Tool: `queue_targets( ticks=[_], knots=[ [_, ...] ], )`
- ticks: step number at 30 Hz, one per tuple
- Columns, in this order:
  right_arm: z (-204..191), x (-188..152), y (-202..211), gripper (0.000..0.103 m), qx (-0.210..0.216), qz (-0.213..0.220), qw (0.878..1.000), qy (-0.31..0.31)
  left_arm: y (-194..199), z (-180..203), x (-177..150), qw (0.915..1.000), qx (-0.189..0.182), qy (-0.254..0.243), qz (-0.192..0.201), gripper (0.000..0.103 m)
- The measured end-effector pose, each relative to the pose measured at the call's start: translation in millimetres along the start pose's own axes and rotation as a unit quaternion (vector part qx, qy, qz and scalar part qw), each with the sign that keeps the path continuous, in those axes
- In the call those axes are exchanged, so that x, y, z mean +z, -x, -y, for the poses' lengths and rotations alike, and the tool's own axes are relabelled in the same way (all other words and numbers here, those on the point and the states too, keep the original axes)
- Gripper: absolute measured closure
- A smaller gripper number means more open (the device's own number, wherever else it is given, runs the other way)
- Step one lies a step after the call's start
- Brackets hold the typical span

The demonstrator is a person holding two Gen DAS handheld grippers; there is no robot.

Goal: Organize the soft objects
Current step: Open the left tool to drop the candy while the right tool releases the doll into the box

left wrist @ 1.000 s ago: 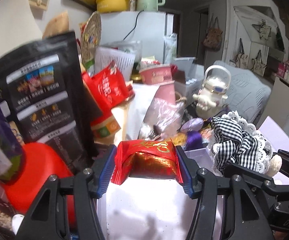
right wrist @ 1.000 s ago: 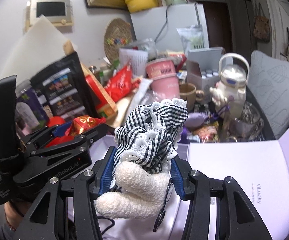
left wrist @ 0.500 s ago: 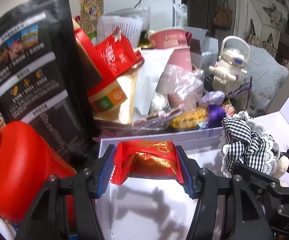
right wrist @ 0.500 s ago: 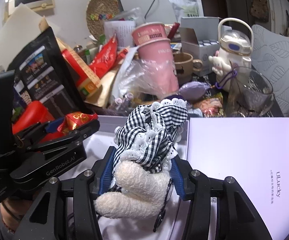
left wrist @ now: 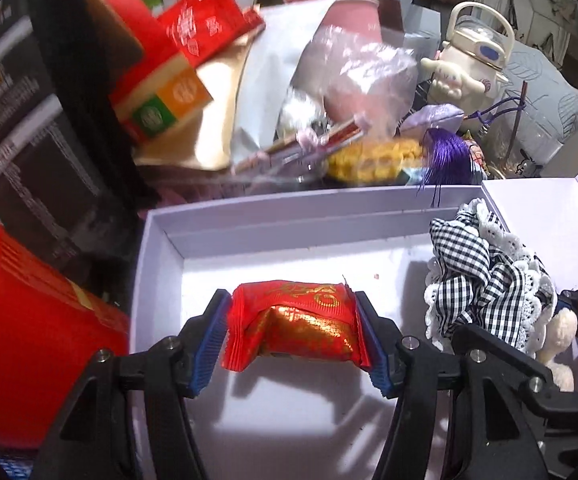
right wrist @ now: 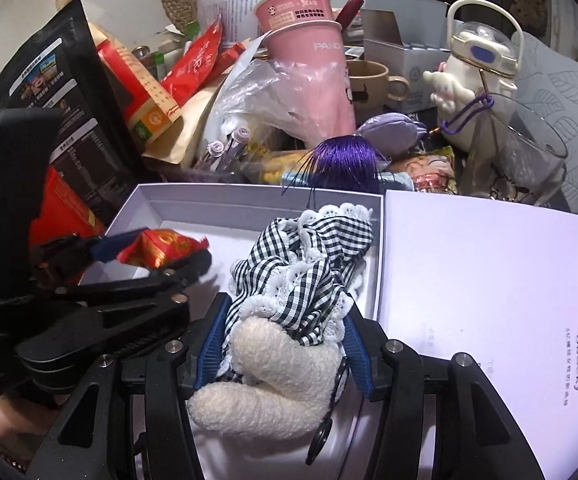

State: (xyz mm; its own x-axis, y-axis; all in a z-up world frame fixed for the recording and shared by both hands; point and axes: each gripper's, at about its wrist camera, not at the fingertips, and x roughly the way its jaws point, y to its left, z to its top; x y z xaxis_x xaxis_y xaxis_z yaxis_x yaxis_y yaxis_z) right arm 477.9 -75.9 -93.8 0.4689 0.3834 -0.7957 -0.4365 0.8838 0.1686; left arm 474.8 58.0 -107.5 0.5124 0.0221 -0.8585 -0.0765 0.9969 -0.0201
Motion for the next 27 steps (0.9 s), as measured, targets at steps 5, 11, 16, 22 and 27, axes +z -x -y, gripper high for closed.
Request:
queue_targets(
  ticks=[5, 11, 16, 22, 27],
  knots=[
    [-1, 1, 0, 0.049, 0.001, -0.002, 1.0, -0.004, 2, 2, 1, 0.9999, 0.013, -0.004, 0.003, 0.034],
    [-2, 1, 8, 0.037, -0.013, 0.01, 1.0, -0.007, 9, -1, 2, 0.9995, 0.028, 0.0, 0.014, 0.027],
    [0, 2, 24, 0.037, -0.011, 0.027, 0.999, -0.018, 30, -1, 1, 0.9989, 0.021, 0.001, 0.041, 0.027],
    [-5, 0, 51, 0.037, -0.03, 0.052, 0.998, -0.008, 61, 2, 2, 0.9974, 0.003, 0.006, 0.072, 0.027],
    [-9, -2, 78, 0.037, -0.047, 0.082, 0.996, -0.004, 90, 10, -1, 0.9948, 0.002, -0.006, 0.102, 0.027]
  ],
)
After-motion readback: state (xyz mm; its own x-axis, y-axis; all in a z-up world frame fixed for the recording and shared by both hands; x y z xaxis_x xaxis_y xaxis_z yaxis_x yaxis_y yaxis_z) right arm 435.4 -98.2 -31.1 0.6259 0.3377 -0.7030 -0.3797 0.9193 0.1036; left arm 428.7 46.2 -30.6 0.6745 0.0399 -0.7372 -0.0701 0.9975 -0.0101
